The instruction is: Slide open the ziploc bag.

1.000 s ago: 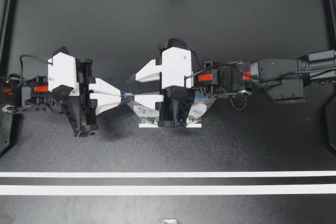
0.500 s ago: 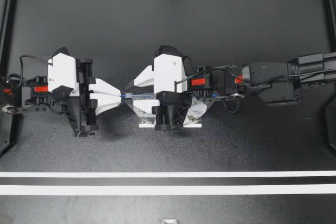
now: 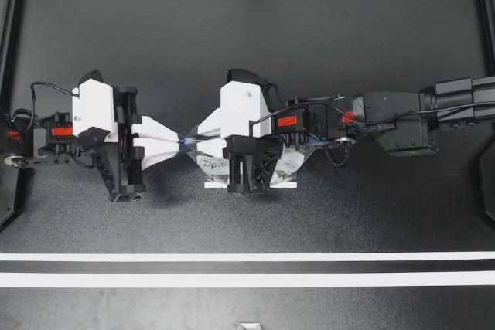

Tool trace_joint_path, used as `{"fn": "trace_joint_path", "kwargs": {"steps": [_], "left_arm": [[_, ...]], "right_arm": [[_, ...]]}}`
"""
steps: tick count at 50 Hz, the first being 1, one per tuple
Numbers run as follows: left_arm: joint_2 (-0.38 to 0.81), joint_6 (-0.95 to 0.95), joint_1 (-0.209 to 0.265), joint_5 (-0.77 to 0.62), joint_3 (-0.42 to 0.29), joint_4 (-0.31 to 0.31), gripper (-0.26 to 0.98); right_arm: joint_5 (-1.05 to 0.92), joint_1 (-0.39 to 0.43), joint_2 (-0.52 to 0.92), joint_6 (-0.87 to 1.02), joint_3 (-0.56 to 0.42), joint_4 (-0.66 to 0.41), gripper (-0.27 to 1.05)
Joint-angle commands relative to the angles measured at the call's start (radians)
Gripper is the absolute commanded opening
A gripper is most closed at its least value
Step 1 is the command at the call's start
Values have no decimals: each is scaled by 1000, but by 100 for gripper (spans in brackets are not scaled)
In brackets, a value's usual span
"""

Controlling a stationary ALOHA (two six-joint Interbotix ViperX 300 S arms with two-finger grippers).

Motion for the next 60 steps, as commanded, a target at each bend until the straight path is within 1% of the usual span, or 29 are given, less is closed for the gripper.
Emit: {"fn": "trace_joint_path", "kwargs": {"steps": [1,4,10,24,43,60], "left_arm": [[-8,2,2,-11,-9,2,-13],[-6,2,2,-21,-6,2,-13],[-3,2,0,-38,5,-2,-13],[28,-2,2,-58,12,-5,-13],[23,-2,2,-57,18,-5,-13],[14,-2,2,-57,25,-6,-13]], "right_arm": [[28,3,-58,2,-9,-2,-12],[58,3,-77,2,3,-2,-14],[106,3,-121,2,35,-2,-14],[160,2,-239,0,156,-2,-14],[179,-11,-408,2,336,-2,-14],[209,-9,-511,3,437,-2,-14]]}}
